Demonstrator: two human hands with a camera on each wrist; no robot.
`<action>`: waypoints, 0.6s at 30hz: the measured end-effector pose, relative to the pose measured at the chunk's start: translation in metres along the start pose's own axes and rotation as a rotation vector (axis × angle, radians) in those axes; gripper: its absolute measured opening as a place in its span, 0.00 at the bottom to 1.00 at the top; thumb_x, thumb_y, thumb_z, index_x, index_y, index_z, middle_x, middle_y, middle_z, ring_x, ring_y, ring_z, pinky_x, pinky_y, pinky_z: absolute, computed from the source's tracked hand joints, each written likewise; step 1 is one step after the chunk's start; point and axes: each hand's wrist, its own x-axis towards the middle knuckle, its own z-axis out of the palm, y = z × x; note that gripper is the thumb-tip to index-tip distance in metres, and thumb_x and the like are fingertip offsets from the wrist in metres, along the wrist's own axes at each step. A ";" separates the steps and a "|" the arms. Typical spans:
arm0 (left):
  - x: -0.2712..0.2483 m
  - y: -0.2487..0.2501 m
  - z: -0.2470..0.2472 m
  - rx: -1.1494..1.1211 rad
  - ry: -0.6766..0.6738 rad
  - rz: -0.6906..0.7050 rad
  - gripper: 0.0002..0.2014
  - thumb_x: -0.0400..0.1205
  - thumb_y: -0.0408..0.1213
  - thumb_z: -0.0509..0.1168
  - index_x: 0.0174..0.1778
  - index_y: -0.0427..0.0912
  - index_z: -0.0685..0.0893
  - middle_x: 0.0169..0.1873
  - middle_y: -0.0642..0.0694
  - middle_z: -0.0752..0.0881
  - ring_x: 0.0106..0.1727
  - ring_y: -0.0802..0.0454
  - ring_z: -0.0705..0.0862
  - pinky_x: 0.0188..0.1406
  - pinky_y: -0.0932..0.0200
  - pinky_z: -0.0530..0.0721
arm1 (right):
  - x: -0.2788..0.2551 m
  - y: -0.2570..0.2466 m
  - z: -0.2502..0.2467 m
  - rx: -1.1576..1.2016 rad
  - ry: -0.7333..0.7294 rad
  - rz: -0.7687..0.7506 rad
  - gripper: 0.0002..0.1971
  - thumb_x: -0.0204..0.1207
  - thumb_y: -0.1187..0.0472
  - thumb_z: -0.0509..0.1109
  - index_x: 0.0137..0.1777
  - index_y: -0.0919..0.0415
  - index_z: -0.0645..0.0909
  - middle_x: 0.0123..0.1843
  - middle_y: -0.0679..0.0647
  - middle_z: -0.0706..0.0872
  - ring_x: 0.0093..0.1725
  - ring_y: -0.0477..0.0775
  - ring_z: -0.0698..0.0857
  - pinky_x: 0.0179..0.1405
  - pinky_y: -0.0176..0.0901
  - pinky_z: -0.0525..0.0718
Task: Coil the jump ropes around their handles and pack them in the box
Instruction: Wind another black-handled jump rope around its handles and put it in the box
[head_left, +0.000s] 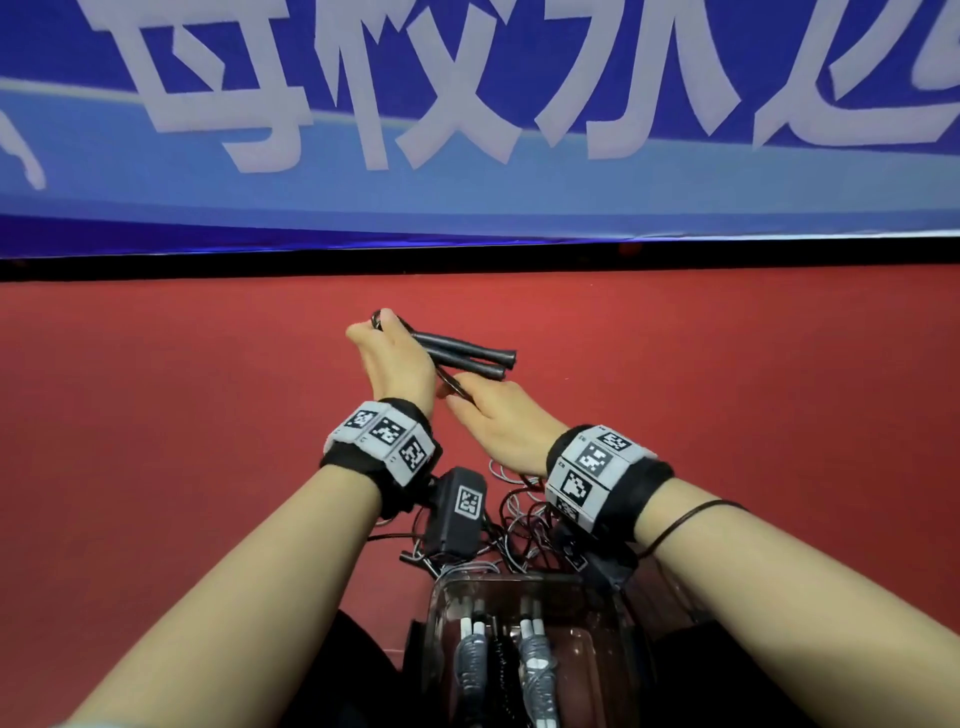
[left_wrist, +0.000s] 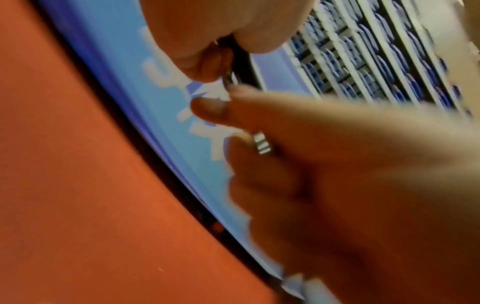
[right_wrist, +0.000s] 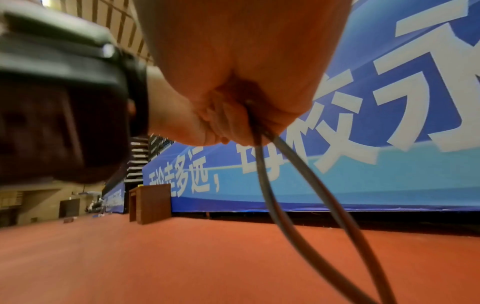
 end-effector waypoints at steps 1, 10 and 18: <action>-0.001 0.000 -0.002 0.066 -0.007 0.108 0.08 0.91 0.39 0.48 0.53 0.38 0.65 0.36 0.52 0.71 0.34 0.57 0.70 0.36 0.60 0.63 | 0.000 -0.001 -0.002 -0.014 0.004 -0.017 0.09 0.87 0.56 0.56 0.49 0.58 0.75 0.35 0.53 0.81 0.33 0.57 0.79 0.34 0.51 0.74; -0.003 -0.014 -0.011 0.531 -0.273 0.632 0.11 0.90 0.42 0.51 0.56 0.36 0.69 0.36 0.41 0.79 0.39 0.33 0.81 0.35 0.49 0.68 | -0.005 -0.004 -0.036 -0.004 0.074 -0.011 0.10 0.83 0.57 0.63 0.49 0.55 0.86 0.31 0.50 0.83 0.25 0.45 0.79 0.26 0.39 0.74; -0.010 -0.018 -0.016 0.540 -0.626 0.564 0.12 0.84 0.48 0.51 0.43 0.44 0.69 0.30 0.45 0.79 0.36 0.39 0.77 0.41 0.44 0.76 | -0.005 0.011 -0.070 0.003 0.235 -0.020 0.11 0.78 0.48 0.72 0.43 0.54 0.89 0.32 0.44 0.85 0.33 0.41 0.78 0.37 0.39 0.74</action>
